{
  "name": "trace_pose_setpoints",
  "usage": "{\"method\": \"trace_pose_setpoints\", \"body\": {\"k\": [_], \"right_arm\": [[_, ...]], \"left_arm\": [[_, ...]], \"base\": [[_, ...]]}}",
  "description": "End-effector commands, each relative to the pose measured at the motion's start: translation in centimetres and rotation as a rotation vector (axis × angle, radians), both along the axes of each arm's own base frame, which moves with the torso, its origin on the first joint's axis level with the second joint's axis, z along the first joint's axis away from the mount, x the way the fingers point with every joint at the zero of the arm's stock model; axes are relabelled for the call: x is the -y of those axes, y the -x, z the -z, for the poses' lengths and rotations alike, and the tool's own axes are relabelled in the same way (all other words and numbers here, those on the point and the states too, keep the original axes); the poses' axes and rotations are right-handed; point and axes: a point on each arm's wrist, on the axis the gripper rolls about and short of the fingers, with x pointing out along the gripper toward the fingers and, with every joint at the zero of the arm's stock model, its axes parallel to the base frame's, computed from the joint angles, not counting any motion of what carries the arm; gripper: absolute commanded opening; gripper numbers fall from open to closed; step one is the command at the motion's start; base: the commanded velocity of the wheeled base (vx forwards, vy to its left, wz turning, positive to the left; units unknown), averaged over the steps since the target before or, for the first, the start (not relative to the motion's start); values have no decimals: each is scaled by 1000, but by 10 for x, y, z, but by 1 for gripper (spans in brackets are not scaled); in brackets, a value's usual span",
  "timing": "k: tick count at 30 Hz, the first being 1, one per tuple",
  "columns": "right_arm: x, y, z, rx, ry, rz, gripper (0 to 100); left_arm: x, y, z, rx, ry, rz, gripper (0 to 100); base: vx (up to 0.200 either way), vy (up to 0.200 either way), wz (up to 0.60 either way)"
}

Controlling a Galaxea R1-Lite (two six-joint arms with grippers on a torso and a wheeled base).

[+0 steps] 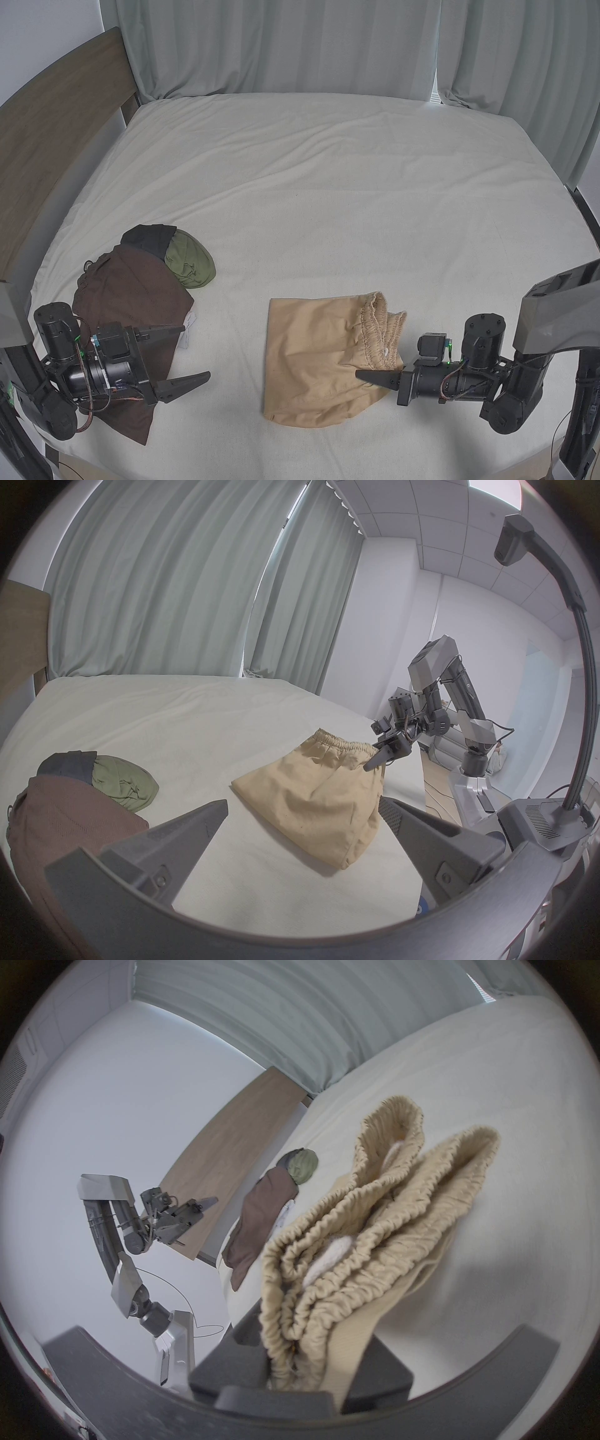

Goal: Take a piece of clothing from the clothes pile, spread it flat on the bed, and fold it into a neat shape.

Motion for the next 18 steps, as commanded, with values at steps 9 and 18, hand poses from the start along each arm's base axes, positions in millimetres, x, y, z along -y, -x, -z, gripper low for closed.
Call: {"method": "trace_pose_setpoints", "body": {"k": [9, 18], "right_arm": [[-19, 1, -36, 135, -77, -64, 0], [-21, -11, -52, 202, -119, -47, 0]], "left_arm": [[1, 2, -2, 7, 2, 5, 100], [0, 2, -3, 12, 2, 3, 100]], "base": [[0, 0, 0], [0, 0, 0]]}}
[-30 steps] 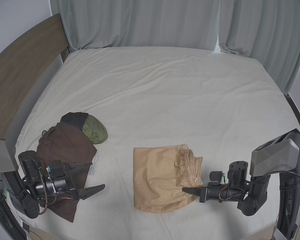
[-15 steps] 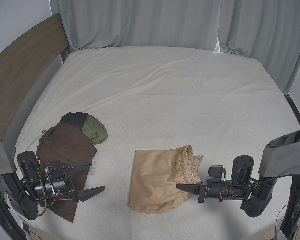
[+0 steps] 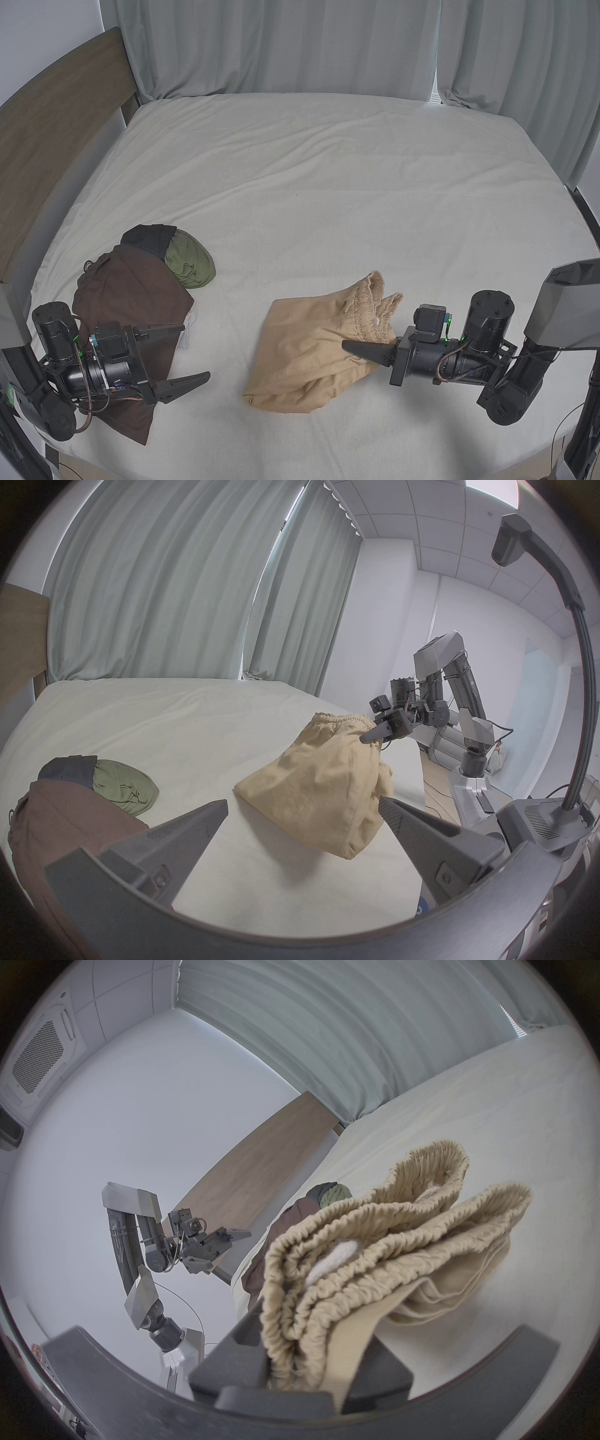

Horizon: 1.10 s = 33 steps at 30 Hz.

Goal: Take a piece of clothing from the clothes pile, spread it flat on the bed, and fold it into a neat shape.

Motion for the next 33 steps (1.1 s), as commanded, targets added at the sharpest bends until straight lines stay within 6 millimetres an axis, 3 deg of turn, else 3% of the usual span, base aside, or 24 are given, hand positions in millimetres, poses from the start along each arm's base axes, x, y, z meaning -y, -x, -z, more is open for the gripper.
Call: {"method": "trace_pose_setpoints", "body": {"k": [1, 13, 24, 29, 33], "right_arm": [[0, -3, -10, 34, -23, 4, 0], [0, -8, -29, 85, -70, 11, 0], [0, -11, -31, 75, -88, 15, 0], [-3, -17, -39, 93, -116, 18, 0], [-6, -23, -56, 129, -168, 18, 0]], "left_arm": [[0, 0, 0, 1, 0, -1, 100], [0, 0, 0, -2, 0, 1, 100], [0, 1, 1, -7, 0, -1, 100], [0, 2, 2, -13, -1, -1, 100], [0, 2, 1, -11, -1, -1, 100]], "base": [[0, 0, 0], [0, 0, 0], [0, 0, 0], [0, 0, 0], [0, 0, 0]]}}
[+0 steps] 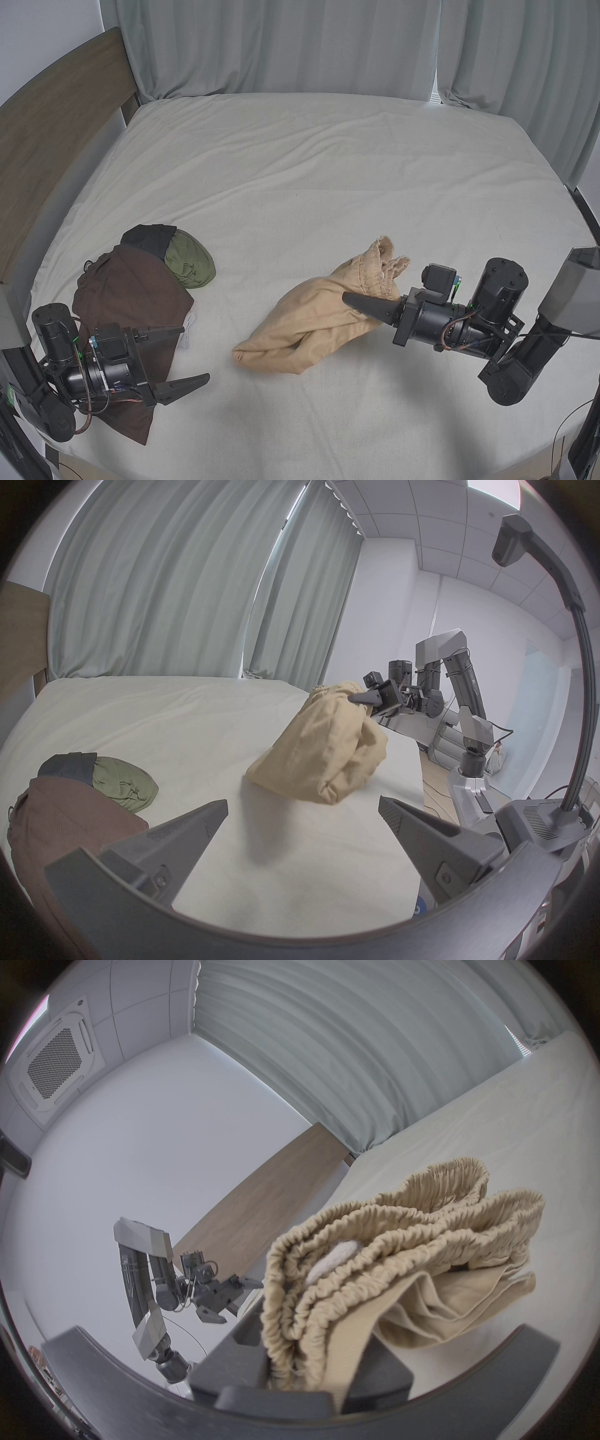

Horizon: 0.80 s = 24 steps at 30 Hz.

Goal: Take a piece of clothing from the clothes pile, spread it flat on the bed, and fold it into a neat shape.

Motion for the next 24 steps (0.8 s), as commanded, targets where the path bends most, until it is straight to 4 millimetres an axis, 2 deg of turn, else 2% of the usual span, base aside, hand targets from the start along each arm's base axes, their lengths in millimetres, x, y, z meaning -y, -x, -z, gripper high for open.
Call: {"method": "trace_pose_setpoints", "body": {"k": [1, 6, 10, 17, 24], "right_arm": [[-2, -5, -16, 43, -42, -1, 0], [-1, -12, -22, 65, -61, 11, 0], [0, -26, -31, 70, -105, 24, 0], [-2, -52, -28, 59, -144, 42, 0], [-7, -66, -29, 59, -163, 45, 0]], "left_arm": [[0, 0, 1, -5, 0, 0, 100], [0, -1, 3, -14, -2, 0, 100], [0, -1, 3, -15, -2, -1, 100], [0, 0, 4, -19, -3, 1, 100], [0, 0, 4, -22, -3, 1, 100]], "base": [[0, 0, 0], [0, 0, 0], [0, 0, 0], [0, 0, 0], [0, 0, 0]]}}
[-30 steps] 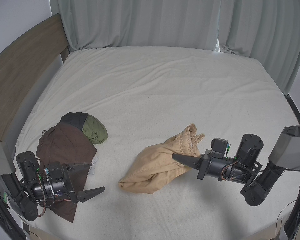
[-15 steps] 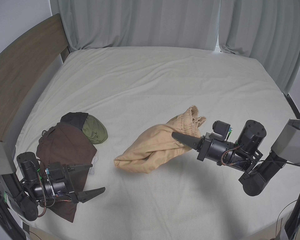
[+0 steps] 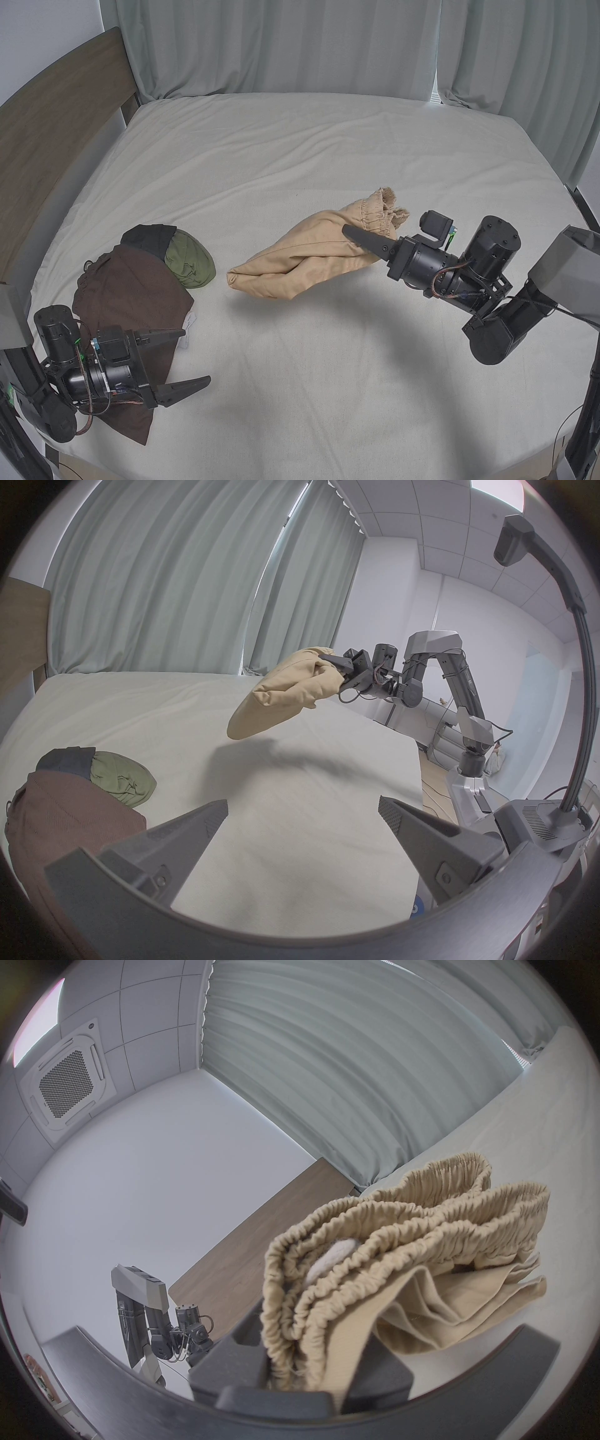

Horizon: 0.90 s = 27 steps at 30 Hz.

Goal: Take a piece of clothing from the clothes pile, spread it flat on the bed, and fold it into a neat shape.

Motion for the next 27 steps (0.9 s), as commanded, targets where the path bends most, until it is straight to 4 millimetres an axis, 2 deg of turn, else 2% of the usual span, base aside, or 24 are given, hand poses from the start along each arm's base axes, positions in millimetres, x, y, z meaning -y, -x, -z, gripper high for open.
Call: {"method": "trace_pose_setpoints", "body": {"k": [1, 7, 18, 27], "right_arm": [[-1, -17, 7, -9, 1, 16, 0], [-7, -38, 8, 11, -8, 24, 0], [0, -85, 8, 10, -9, 80, 0], [-4, -104, 27, -2, -4, 86, 0]], "left_arm": [[0, 1, 1, -6, 0, 0, 100], [0, 0, 2, -10, -1, -1, 100], [0, 0, 6, -29, -2, 0, 100], [2, 1, 6, -32, -2, 8, 100]], "base": [[0, 0, 0], [0, 0, 0], [0, 0, 0], [0, 0, 0]]}}
